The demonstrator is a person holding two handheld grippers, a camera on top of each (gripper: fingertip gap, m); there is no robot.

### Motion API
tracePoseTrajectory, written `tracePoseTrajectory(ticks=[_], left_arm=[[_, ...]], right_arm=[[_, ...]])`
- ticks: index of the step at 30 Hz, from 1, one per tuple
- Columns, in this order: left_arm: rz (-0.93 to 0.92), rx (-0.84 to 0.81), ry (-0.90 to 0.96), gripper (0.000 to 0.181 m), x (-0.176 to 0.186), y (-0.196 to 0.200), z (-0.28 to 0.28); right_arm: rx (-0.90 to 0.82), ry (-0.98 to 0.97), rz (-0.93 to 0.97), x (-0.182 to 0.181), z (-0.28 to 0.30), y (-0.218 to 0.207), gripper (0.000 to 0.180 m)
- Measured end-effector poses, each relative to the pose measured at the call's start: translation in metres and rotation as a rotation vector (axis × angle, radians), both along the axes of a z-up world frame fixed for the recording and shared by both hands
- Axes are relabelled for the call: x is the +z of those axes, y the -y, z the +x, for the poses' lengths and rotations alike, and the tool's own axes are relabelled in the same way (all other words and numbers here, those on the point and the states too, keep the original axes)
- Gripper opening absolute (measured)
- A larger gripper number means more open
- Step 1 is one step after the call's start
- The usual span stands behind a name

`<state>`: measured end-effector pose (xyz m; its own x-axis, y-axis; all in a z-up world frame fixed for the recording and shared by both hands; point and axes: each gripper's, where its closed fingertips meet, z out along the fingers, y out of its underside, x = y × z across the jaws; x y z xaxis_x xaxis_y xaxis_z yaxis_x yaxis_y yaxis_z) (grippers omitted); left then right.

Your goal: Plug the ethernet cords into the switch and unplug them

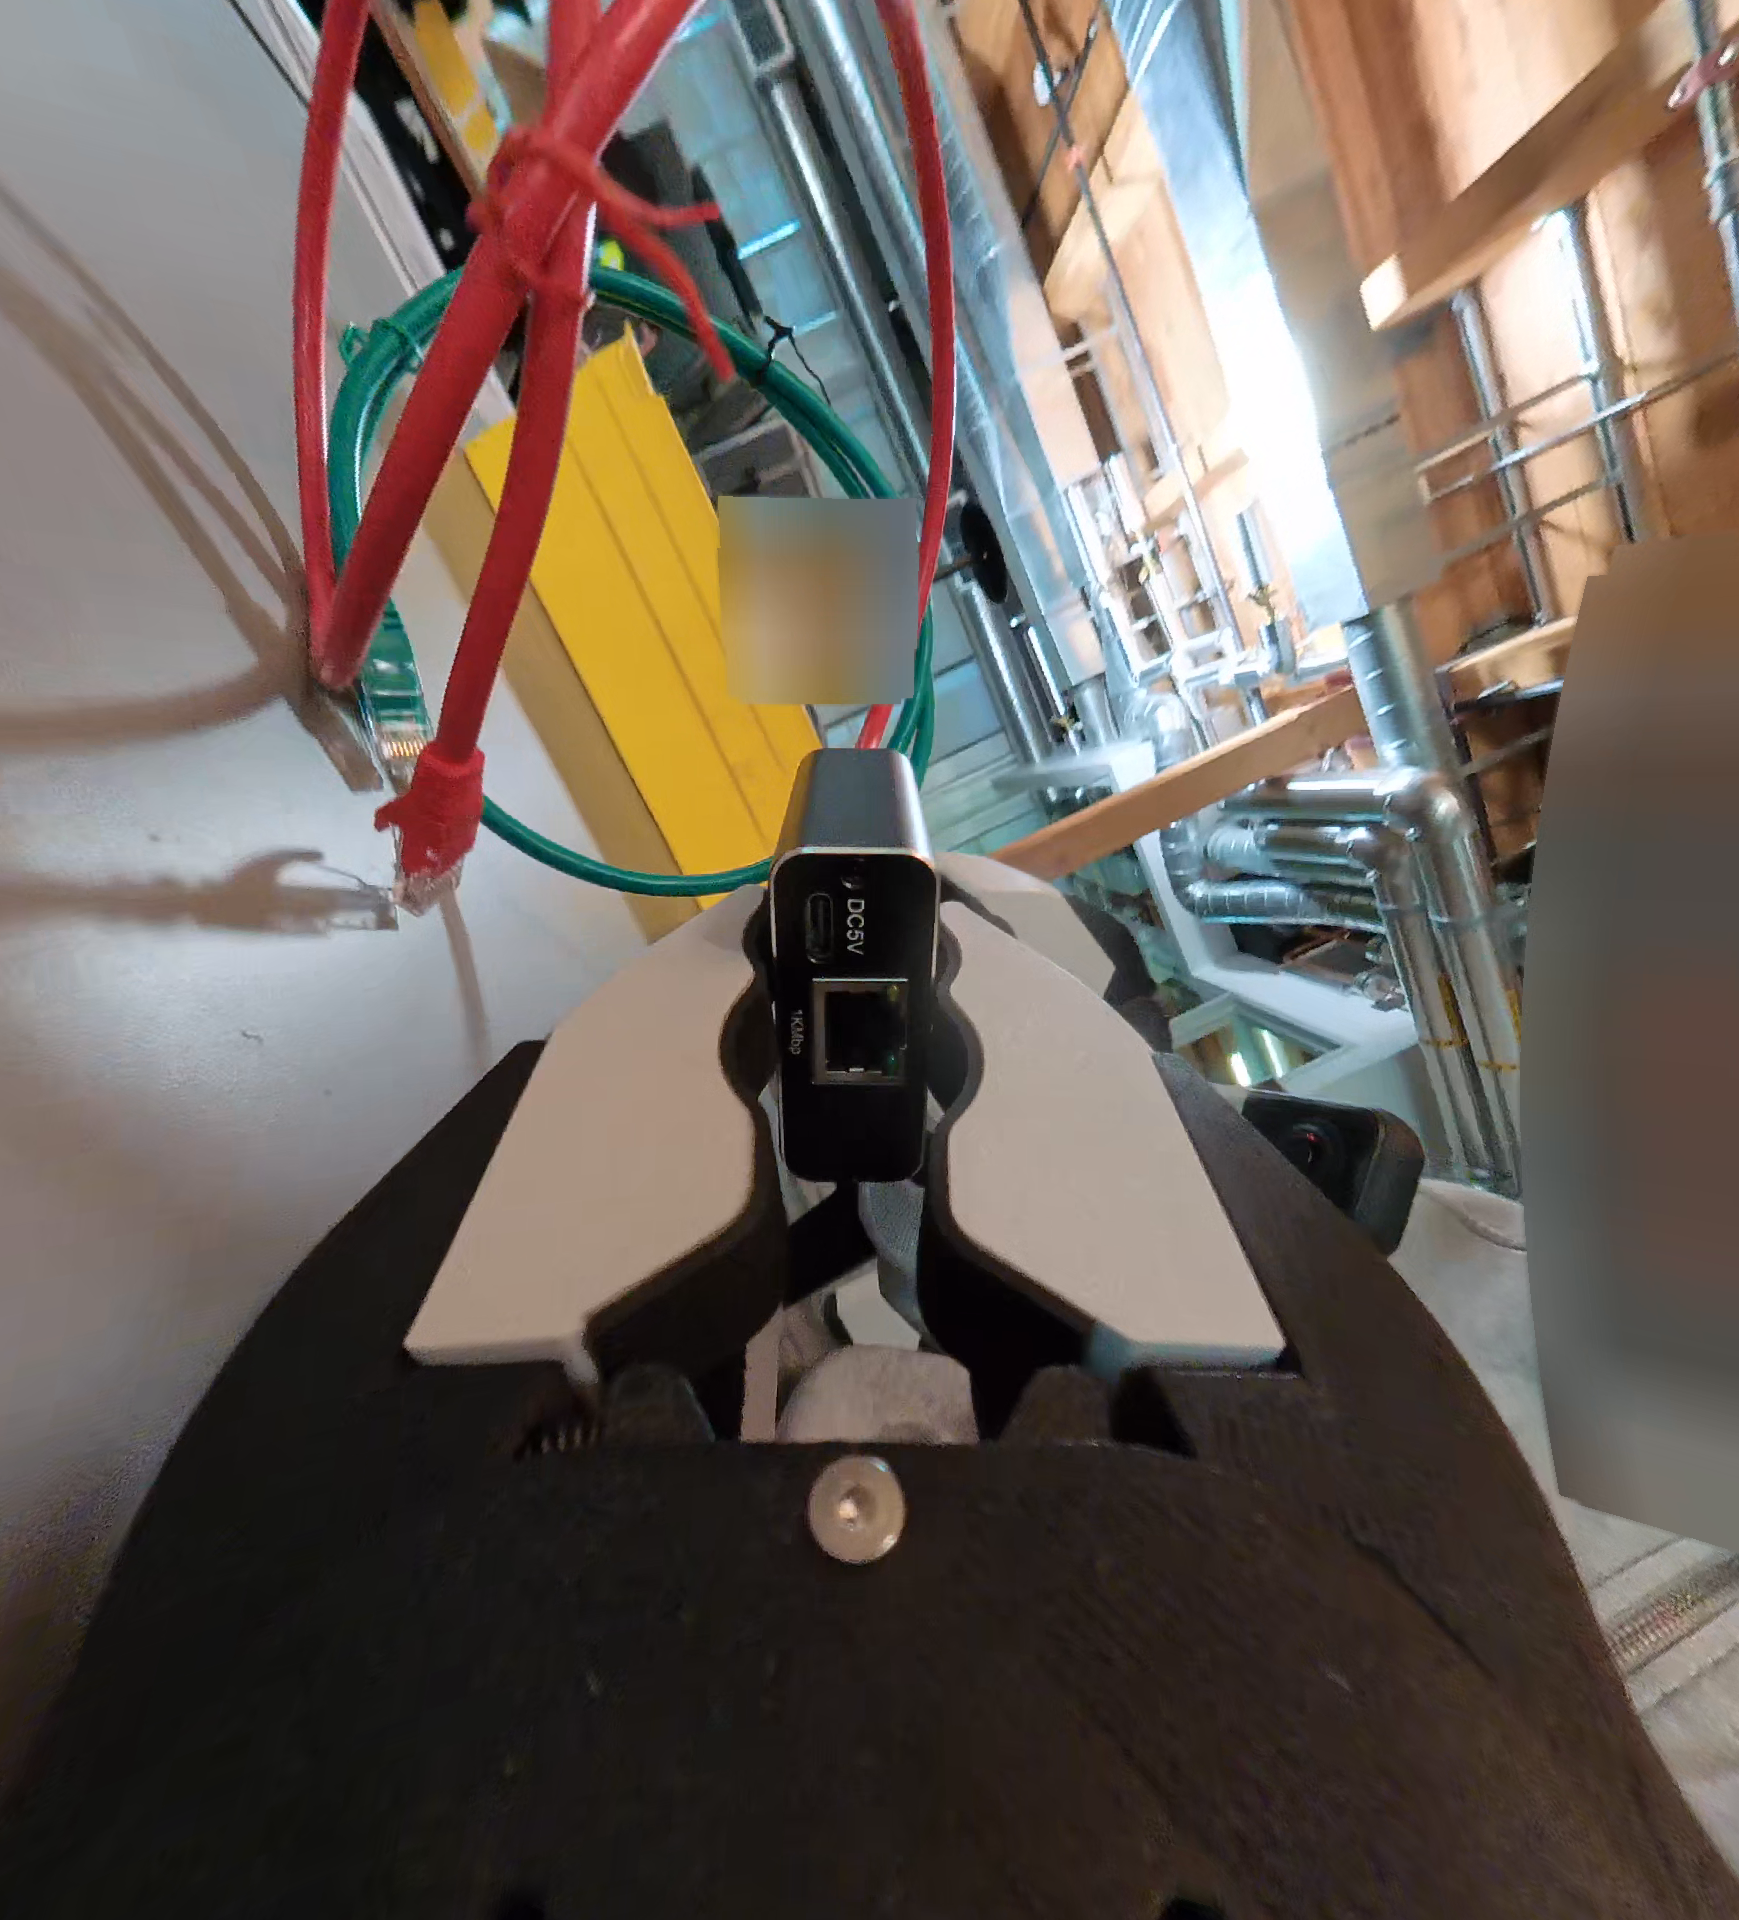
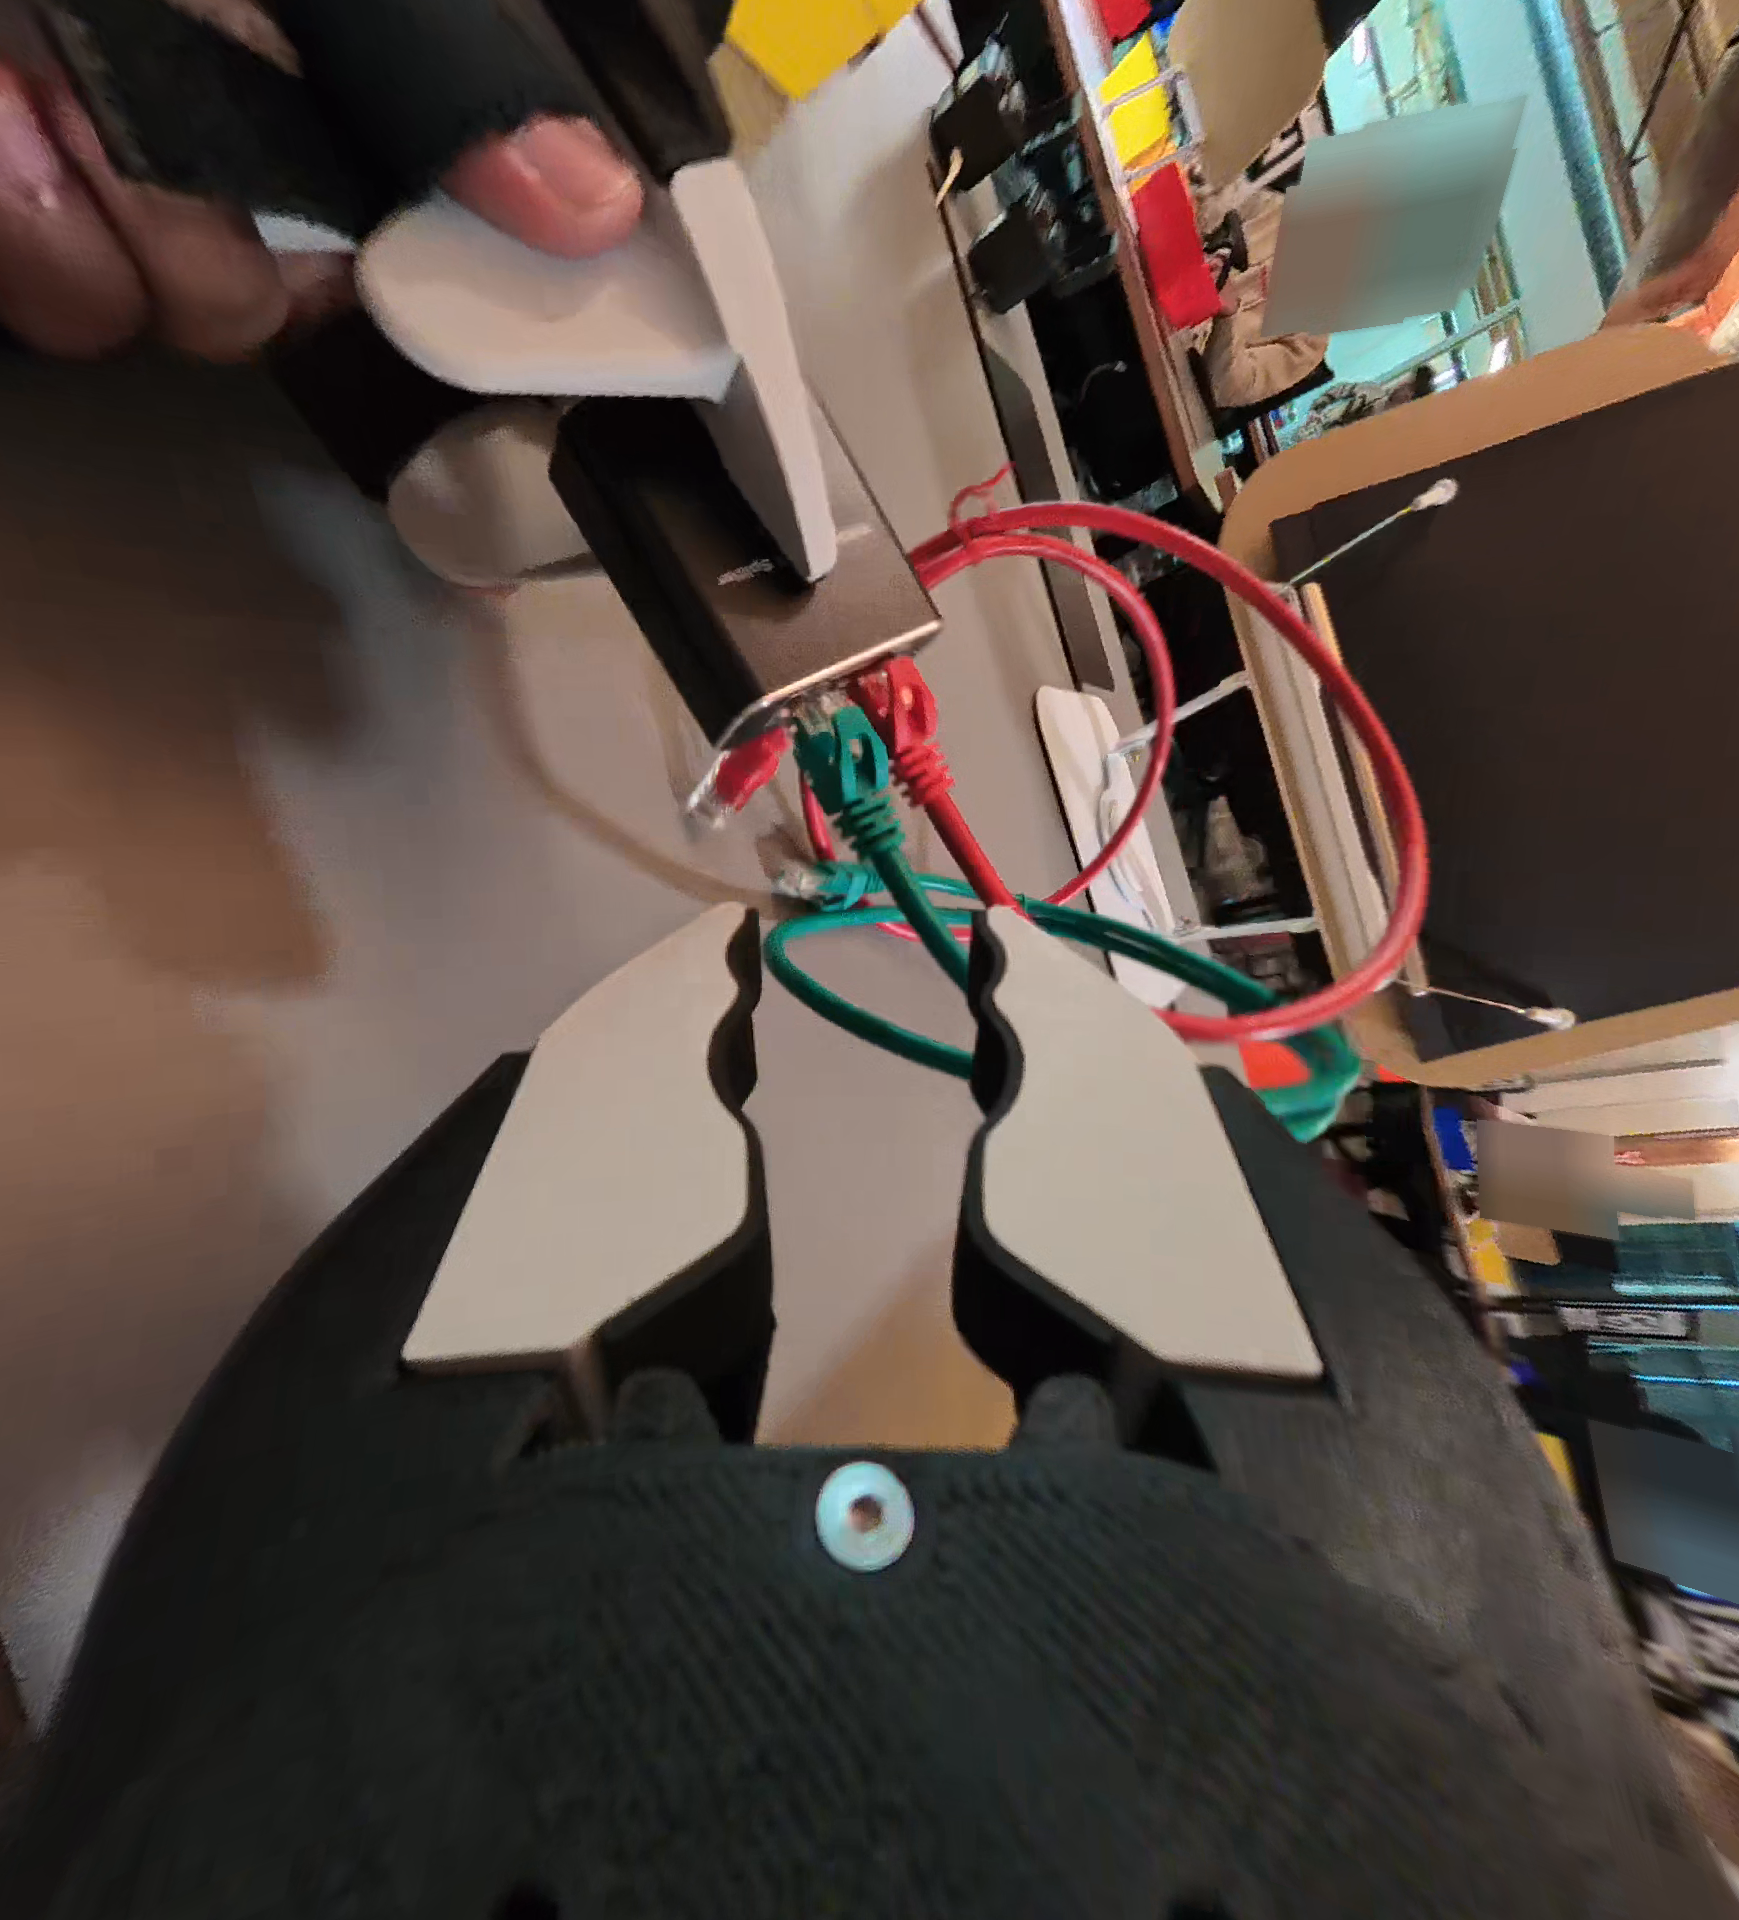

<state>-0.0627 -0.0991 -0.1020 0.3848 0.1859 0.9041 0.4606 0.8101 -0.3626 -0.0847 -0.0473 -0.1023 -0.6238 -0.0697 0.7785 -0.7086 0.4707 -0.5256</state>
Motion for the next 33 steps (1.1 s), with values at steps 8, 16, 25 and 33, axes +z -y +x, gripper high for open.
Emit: tracePoseTrajectory(ticks=[8,16,25,33], left_arm=[[0.128,0.060,-0.061,0.024,0.010,0.016,0.003],[0.064,-0.006,-0.074,0.024,0.013,-0.011,0.000],[0.035,-0.045,-0.088,0.024,0.014,-0.023,0.001],[-0.046,-0.043,-0.082,0.024,0.011,-0.027,0.000]], right_arm=[[0.076,0.964,-0.217,0.018,-0.003,0.000,0.019],[0.180,1.458,-0.253,0.019,0.003,0.003,0.019],[0.164,1.606,-0.280,0.016,-0.006,0.002,0.013],[0.195,1.731,-0.260,0.014,-0.005,0.000,0.009]])
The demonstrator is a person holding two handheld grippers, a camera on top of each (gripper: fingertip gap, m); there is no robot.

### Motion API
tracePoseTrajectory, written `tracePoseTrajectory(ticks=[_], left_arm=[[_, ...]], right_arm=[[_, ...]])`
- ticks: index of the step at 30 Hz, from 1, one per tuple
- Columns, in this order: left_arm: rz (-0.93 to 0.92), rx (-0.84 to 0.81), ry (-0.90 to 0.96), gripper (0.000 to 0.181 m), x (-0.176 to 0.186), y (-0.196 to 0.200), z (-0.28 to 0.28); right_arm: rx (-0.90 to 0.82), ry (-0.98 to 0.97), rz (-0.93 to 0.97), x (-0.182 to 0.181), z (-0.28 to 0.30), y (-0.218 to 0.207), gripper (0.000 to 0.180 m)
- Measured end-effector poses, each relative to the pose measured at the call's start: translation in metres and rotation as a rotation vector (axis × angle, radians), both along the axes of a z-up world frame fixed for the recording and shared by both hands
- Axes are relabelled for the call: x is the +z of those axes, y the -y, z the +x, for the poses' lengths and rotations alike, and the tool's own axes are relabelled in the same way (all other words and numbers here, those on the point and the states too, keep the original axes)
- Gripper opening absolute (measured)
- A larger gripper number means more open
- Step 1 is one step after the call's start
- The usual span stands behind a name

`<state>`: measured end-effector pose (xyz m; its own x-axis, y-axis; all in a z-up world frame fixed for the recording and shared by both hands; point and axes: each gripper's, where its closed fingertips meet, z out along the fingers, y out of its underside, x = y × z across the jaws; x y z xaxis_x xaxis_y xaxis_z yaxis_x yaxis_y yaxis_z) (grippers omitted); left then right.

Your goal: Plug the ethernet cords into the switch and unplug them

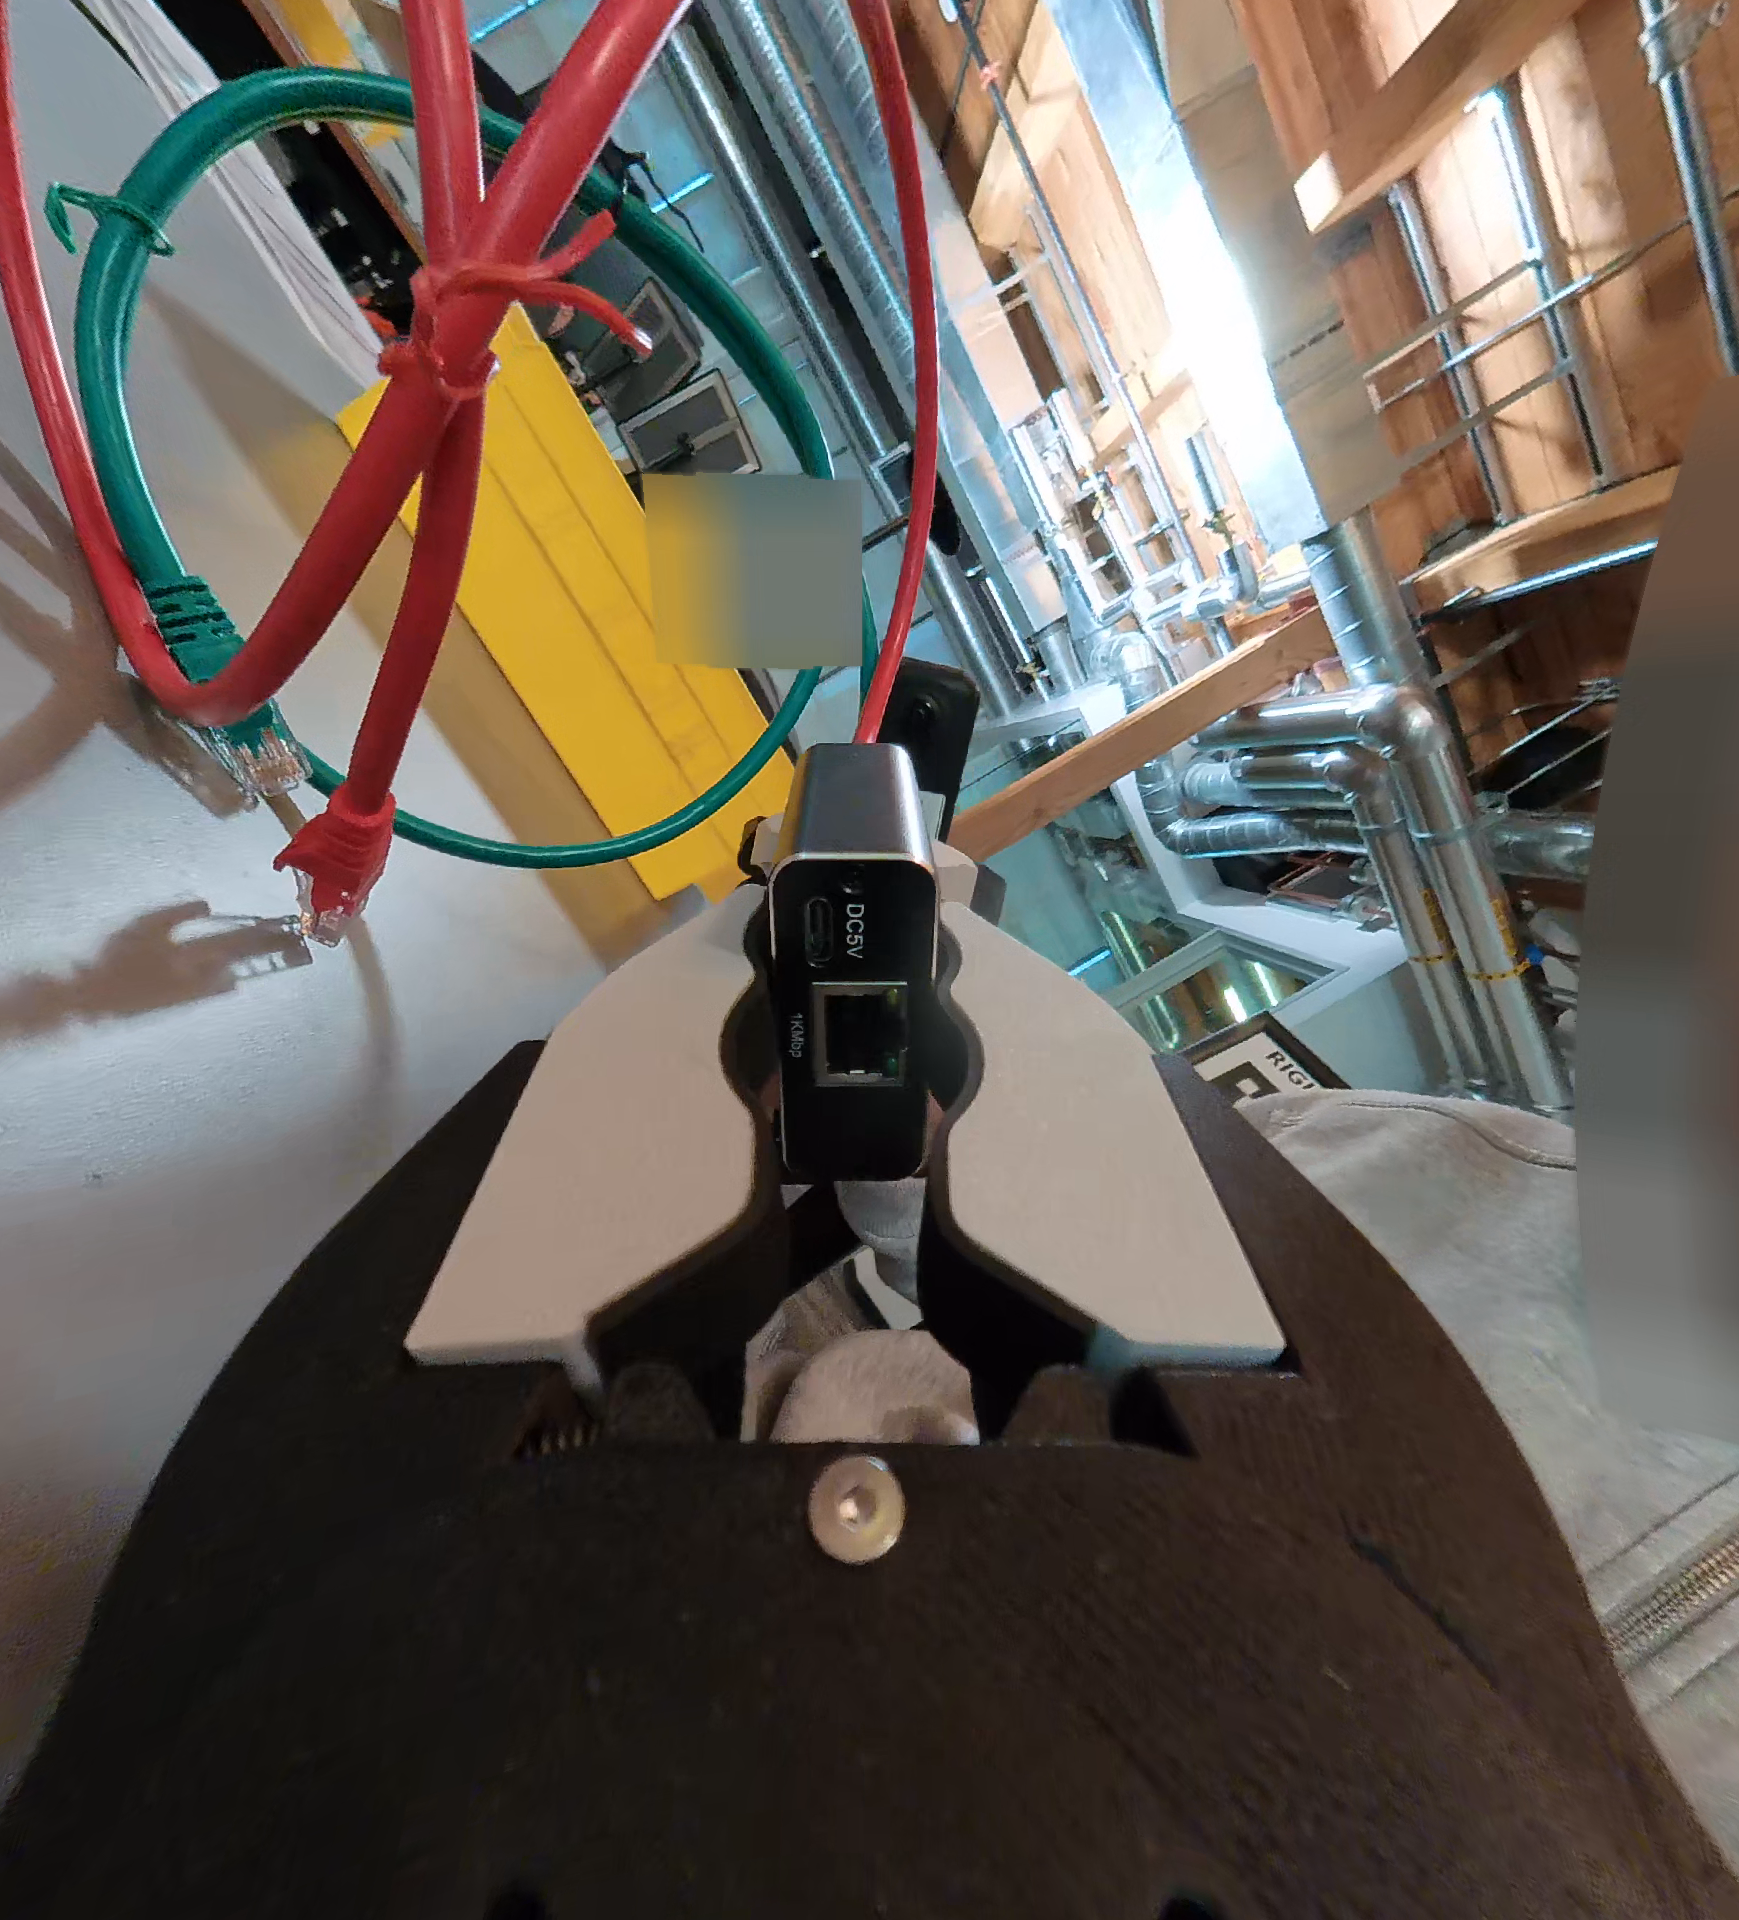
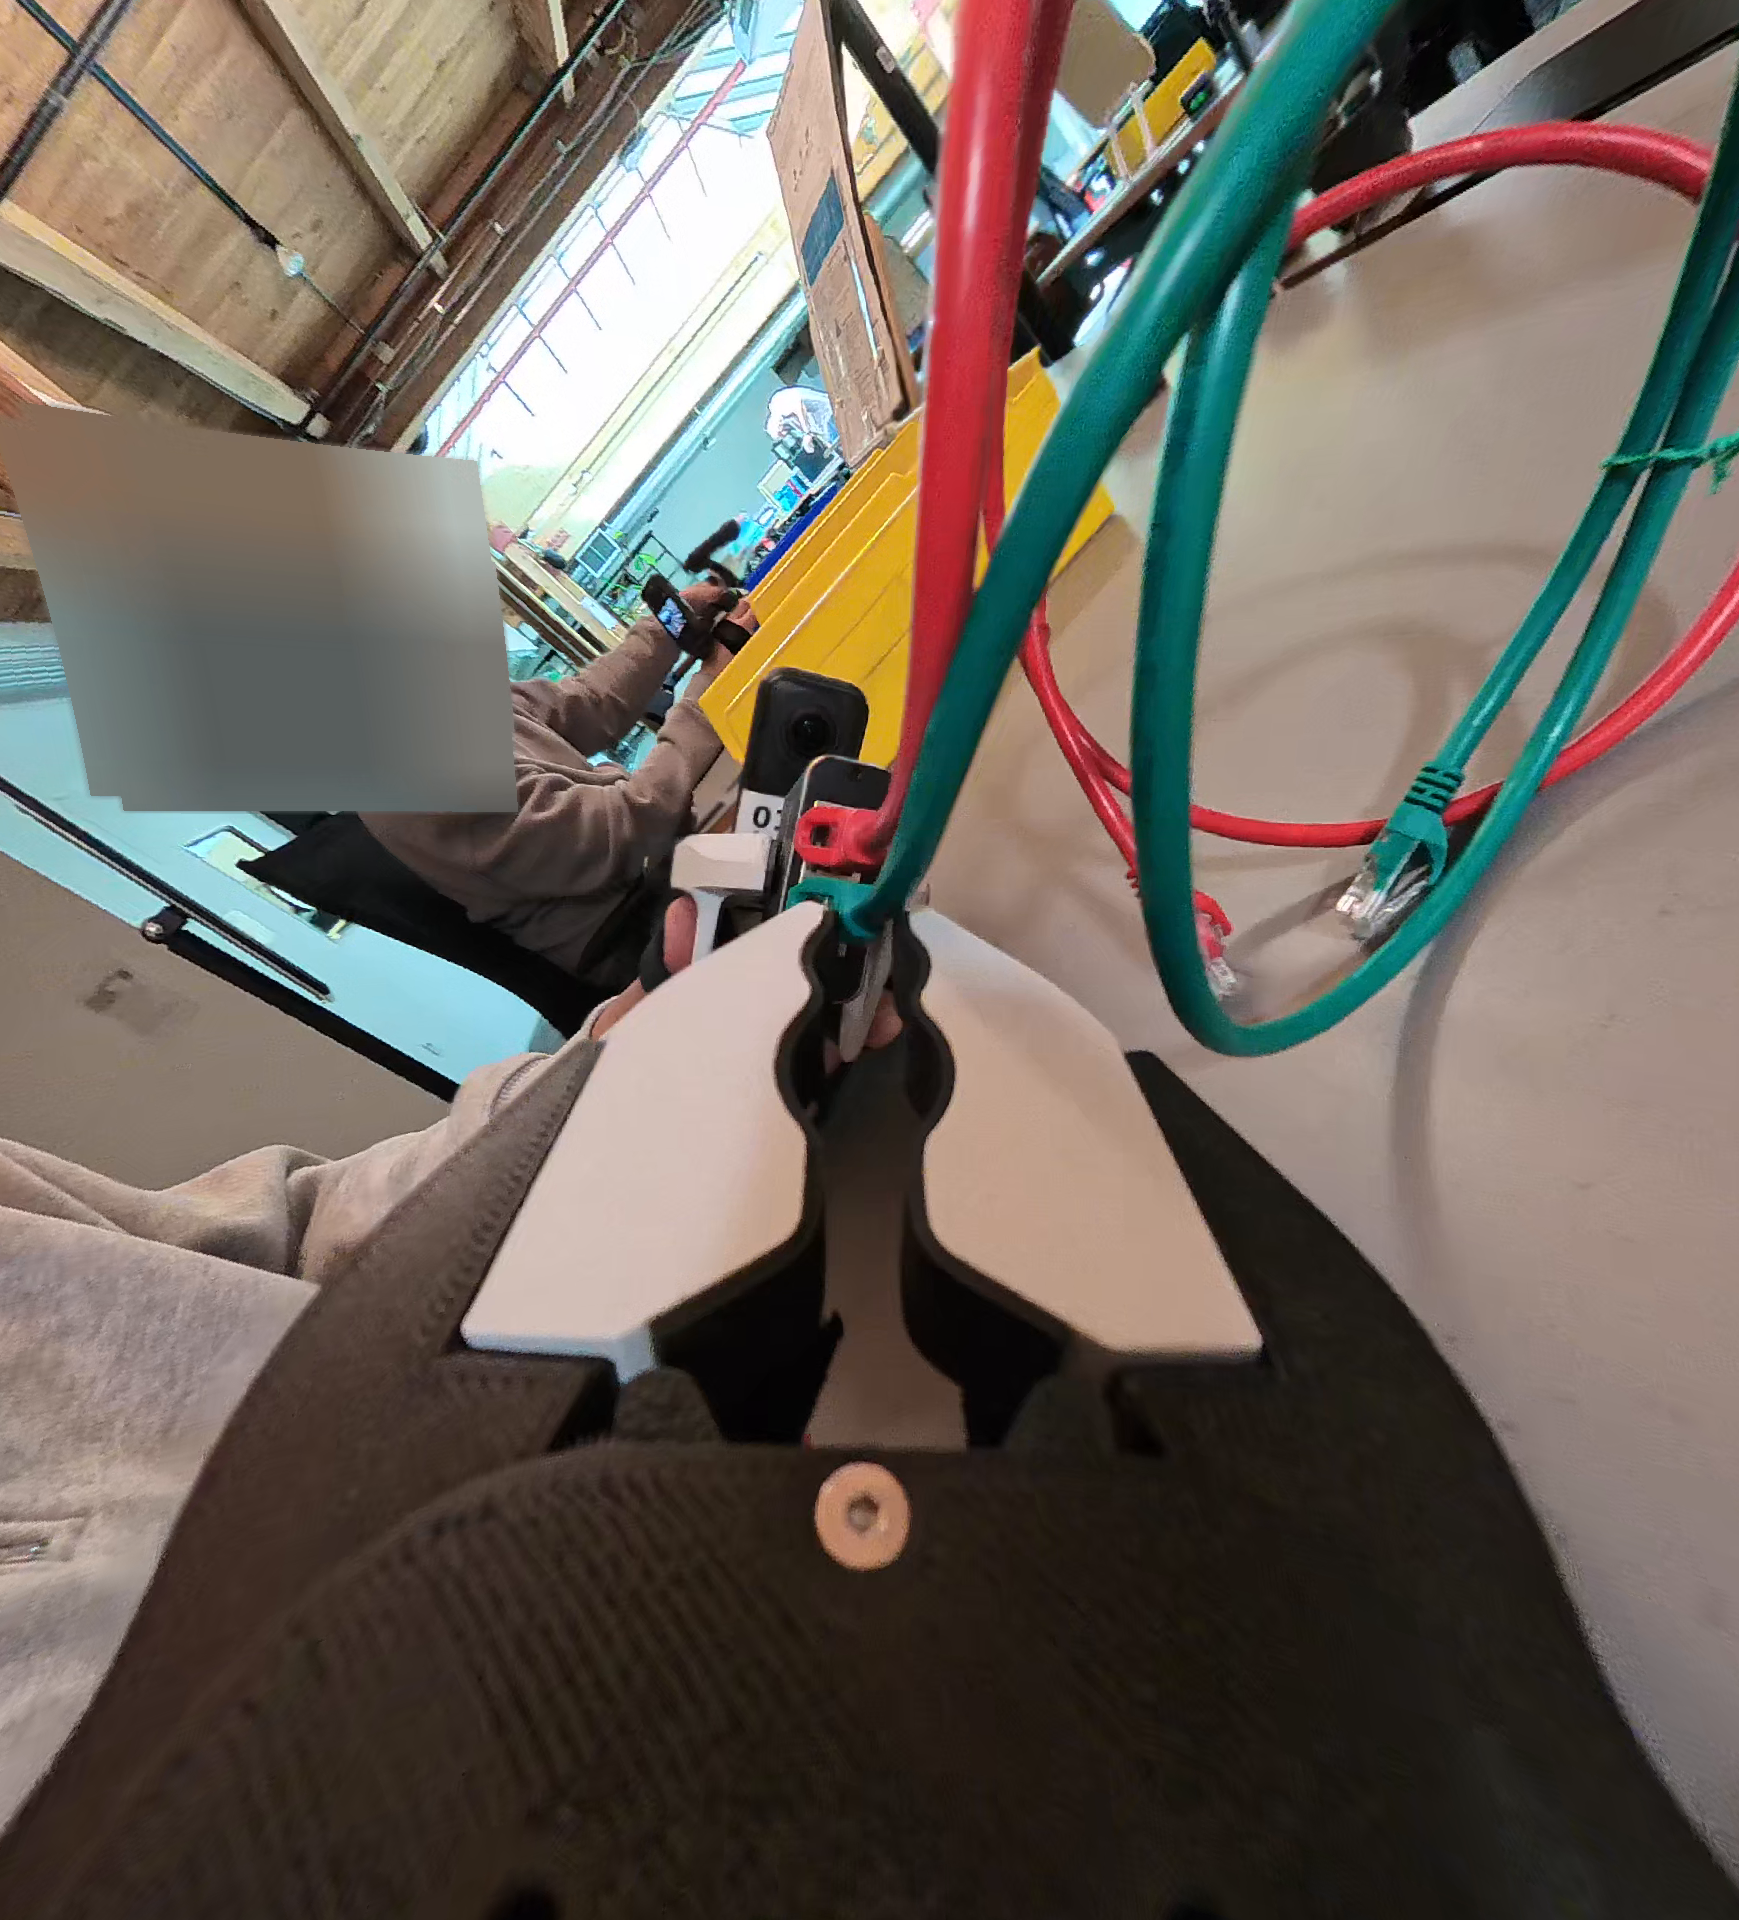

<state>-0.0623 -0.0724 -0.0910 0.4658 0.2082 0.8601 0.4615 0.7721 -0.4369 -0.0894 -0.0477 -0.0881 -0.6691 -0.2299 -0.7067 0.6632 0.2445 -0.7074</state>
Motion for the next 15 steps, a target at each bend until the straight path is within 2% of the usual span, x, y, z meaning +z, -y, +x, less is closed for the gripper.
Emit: tracePoseTrajectory(ticks=[4,11,15], left_arm=[[-0.004,0.006,0.014,0.024,-0.0039,-0.0020,-0.0017],[0.054,0.008,0.028,0.024,-0.0061,-0.0051,-0.0031],[0.027,0.006,0.037,0.024,-0.0081,-0.0064,-0.0030]], right_arm=[[0.030,0.071,0.009,-0.0036,-0.0002,-0.0014,0.008],[0.015,-0.005,0.030,-0.0054,-0.0008,-0.0017,0.007],[0.017,-0.012,0.047,-0.0075,0.0000,-0.0023,0.008]])
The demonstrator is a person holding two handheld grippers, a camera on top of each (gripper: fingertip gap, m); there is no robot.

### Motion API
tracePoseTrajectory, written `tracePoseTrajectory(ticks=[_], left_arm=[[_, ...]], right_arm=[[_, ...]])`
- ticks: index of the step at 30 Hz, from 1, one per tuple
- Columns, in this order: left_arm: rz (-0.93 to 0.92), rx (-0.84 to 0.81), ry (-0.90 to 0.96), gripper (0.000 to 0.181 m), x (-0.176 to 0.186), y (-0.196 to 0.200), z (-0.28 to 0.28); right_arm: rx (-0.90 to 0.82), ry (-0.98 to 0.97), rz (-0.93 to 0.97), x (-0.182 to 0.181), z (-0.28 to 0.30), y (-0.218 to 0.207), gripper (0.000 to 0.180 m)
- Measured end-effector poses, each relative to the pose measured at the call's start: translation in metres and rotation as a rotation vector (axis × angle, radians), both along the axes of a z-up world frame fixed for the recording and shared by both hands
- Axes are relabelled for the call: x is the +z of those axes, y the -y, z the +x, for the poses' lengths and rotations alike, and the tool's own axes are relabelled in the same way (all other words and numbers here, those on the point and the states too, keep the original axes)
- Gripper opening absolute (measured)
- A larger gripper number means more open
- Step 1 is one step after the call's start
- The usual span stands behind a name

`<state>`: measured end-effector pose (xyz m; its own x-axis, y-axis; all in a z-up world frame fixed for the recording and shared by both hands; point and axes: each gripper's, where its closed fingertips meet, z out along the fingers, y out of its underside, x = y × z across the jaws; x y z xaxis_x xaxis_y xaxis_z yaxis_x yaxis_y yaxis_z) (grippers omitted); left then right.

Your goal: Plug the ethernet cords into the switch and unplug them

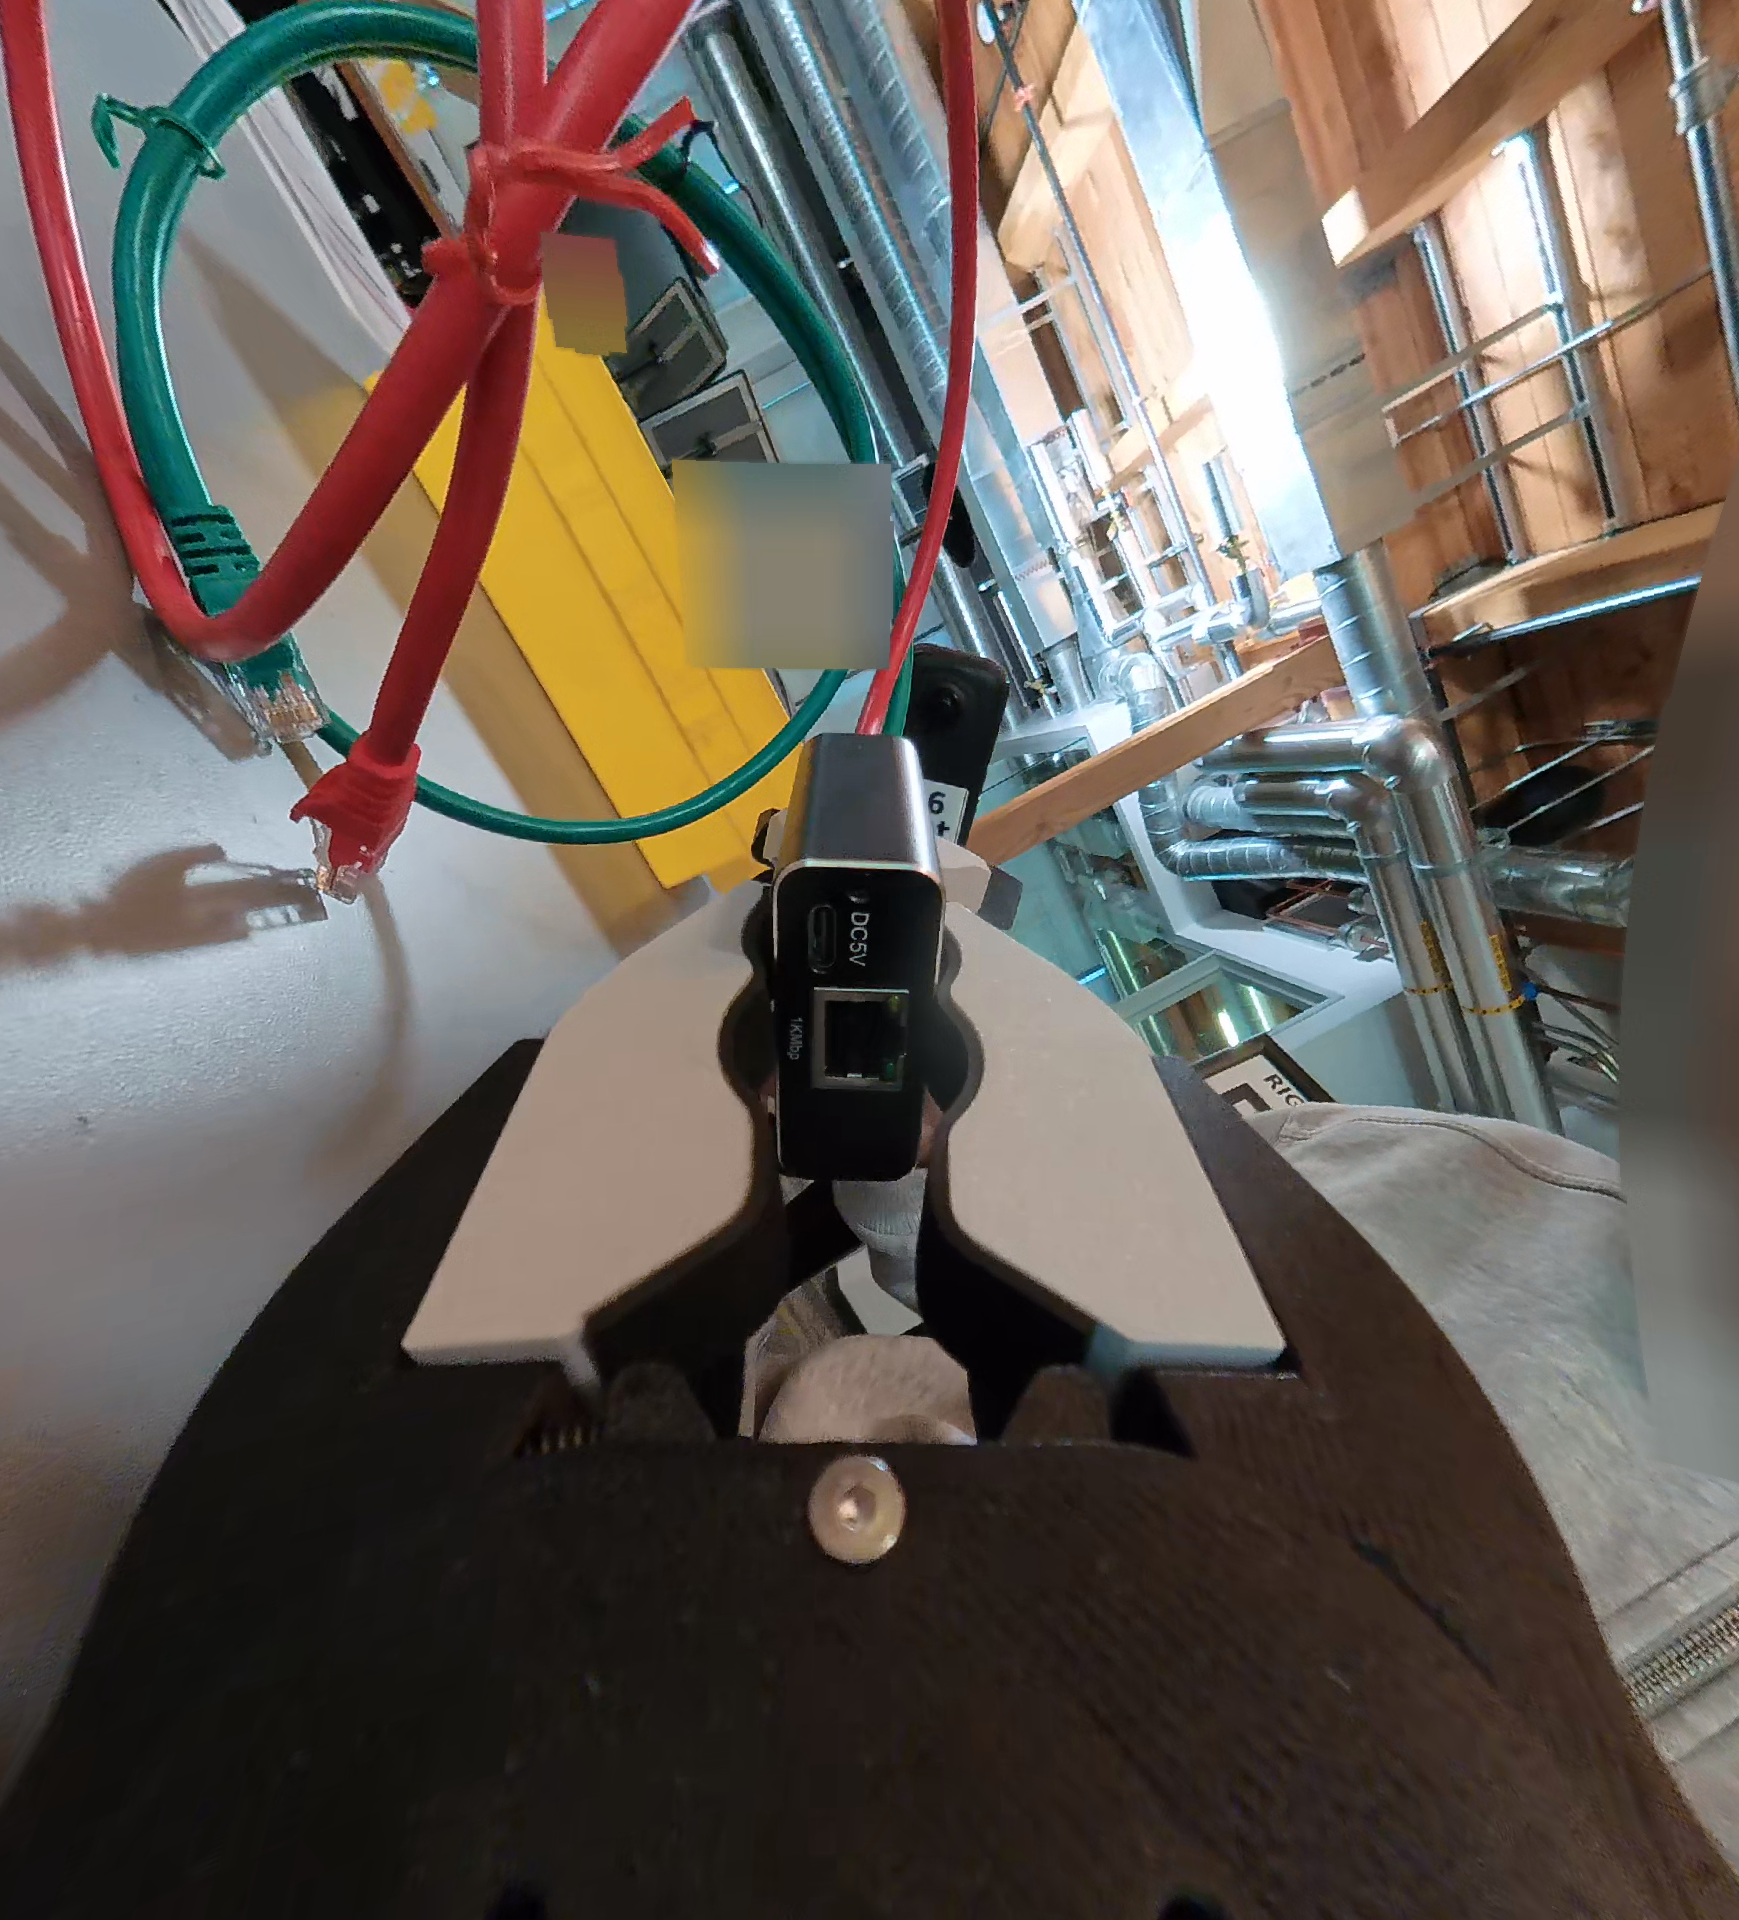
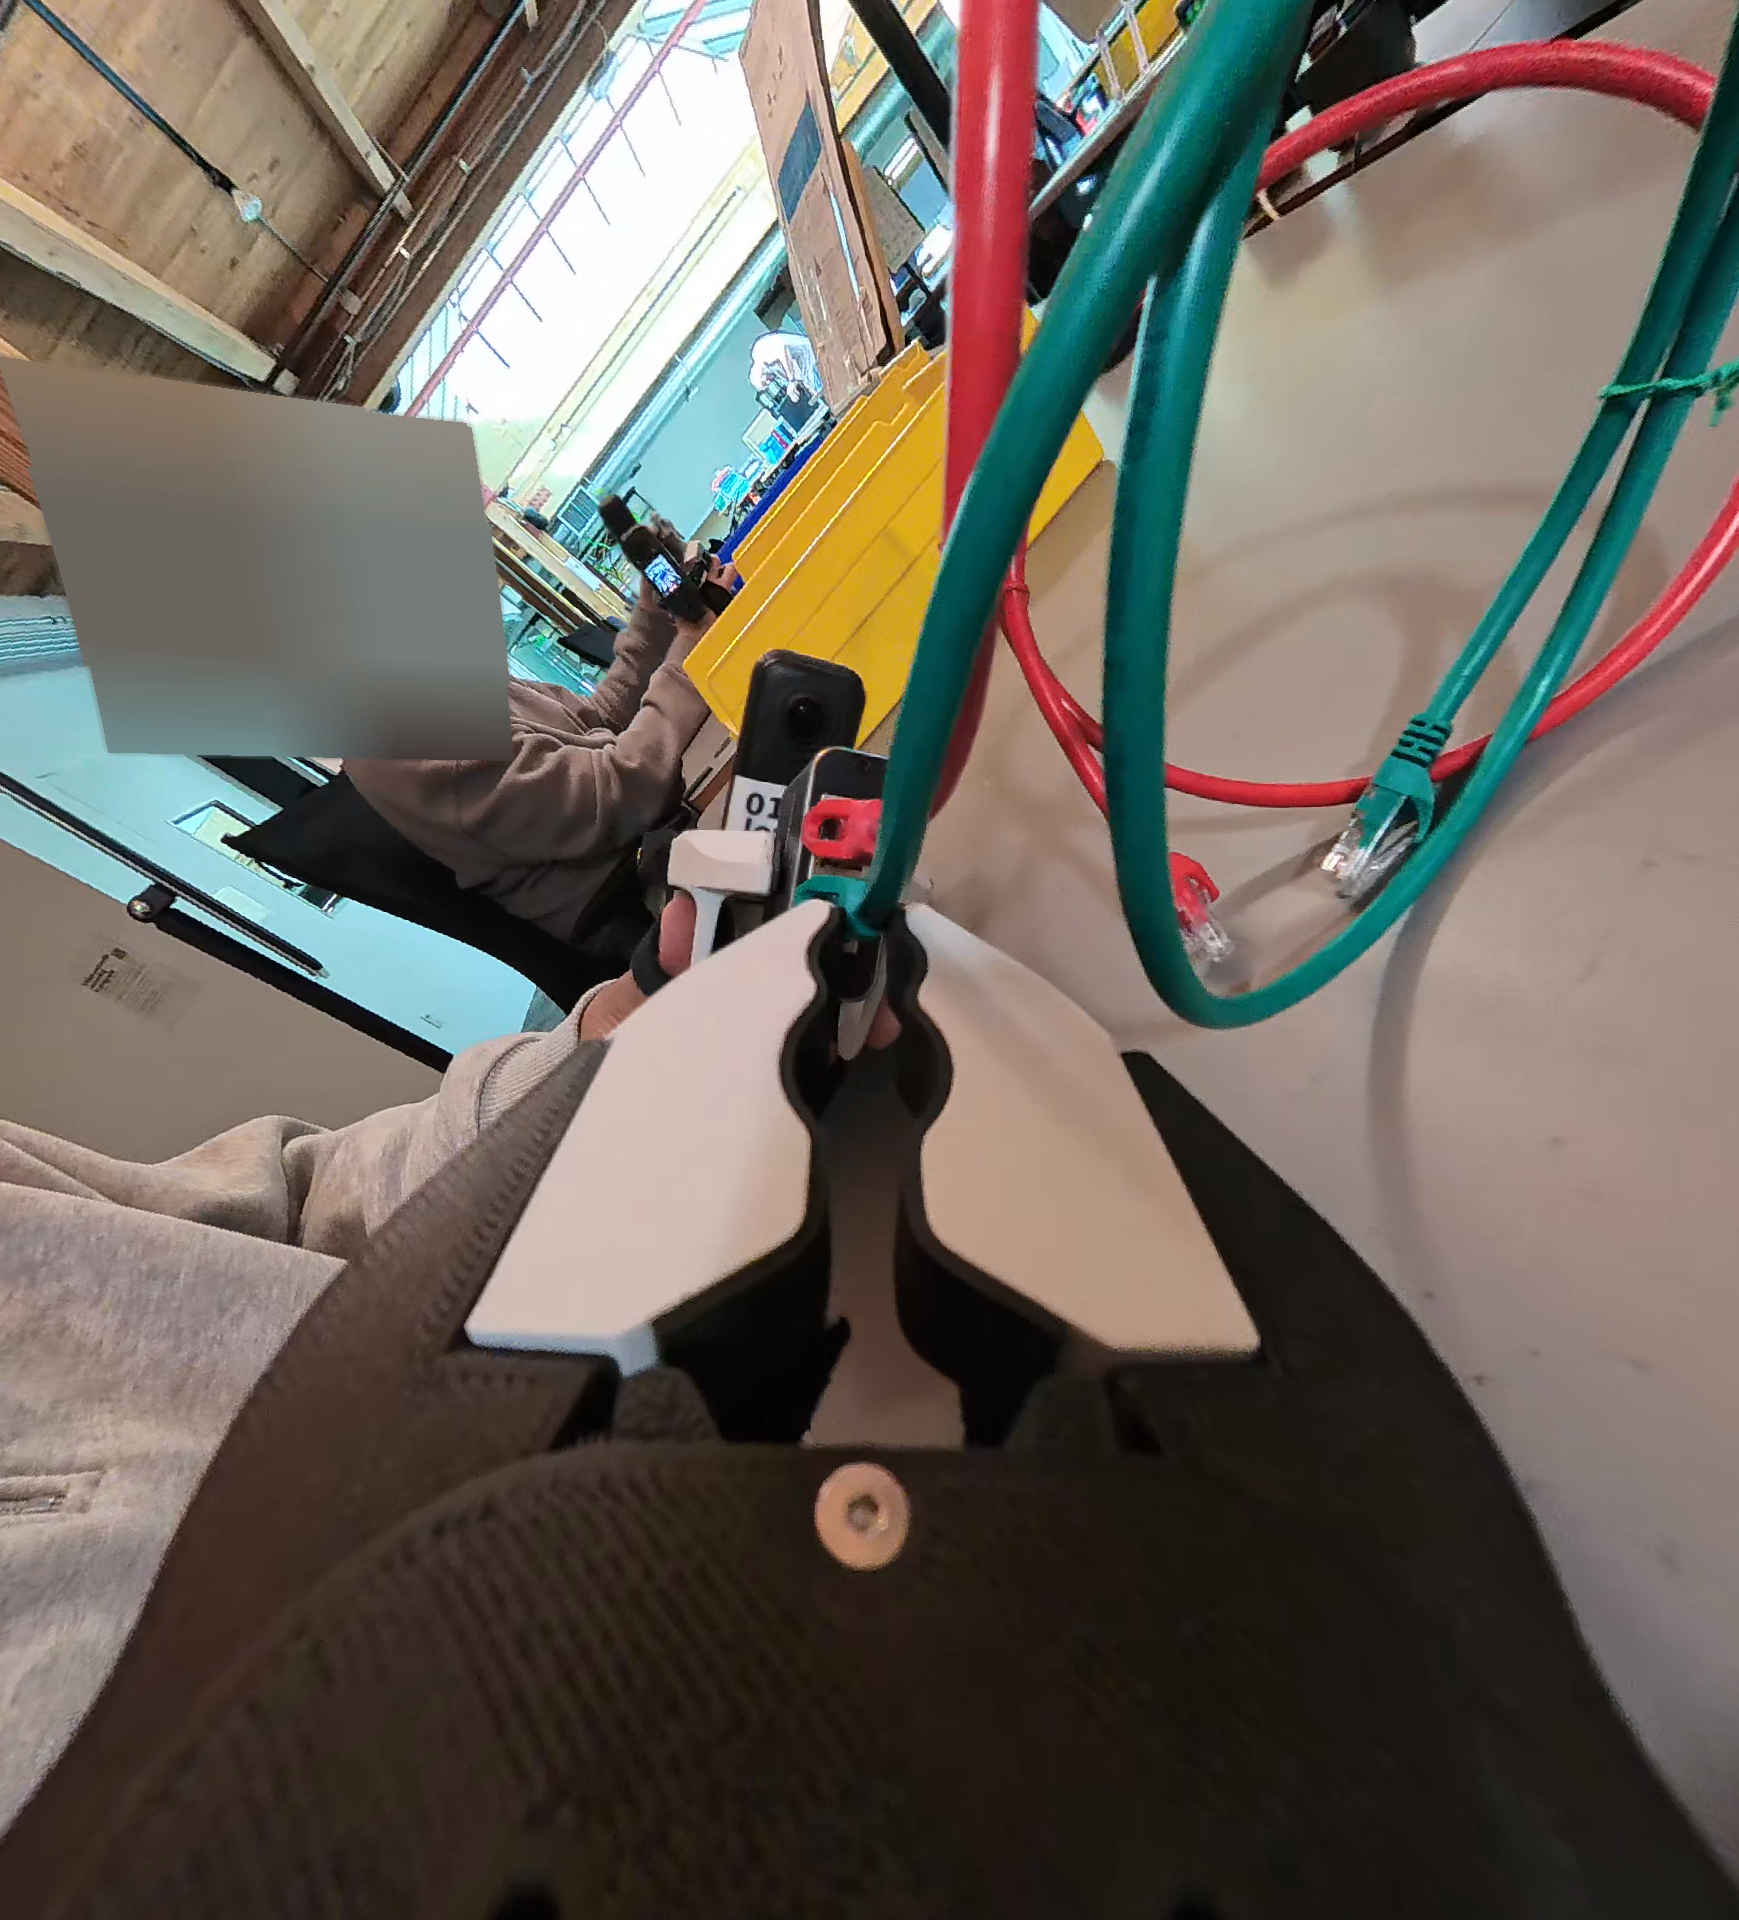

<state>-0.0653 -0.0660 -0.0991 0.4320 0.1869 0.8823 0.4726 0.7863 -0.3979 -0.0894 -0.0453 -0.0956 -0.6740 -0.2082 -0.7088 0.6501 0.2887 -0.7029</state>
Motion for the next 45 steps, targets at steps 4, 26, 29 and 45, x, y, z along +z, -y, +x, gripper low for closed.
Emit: tracePoseTrajectory(ticks=[4,26,29,45], left_arm=[[-0.008,0.001,0.014,0.024,-0.002,0.000,0.000],[0.115,0.122,-0.061,0.024,0.015,0.025,-0.001],[0.063,0.077,-0.035,0.025,0.009,0.003,-0.004],[-0.426,-0.151,-0.033,0.057,-0.005,-0.024,0.011]], right_arm=[[0.000,-0.014,0.016,-0.002,0.001,0.000,0.008],[0.012,-0.060,-0.037,-0.001,0.025,0.019,0.038],[0.004,-0.065,-0.041,-0.002,0.031,0.023,0.039],[0.241,-0.327,0.072,-0.006,0.022,-0.007,0.024]])
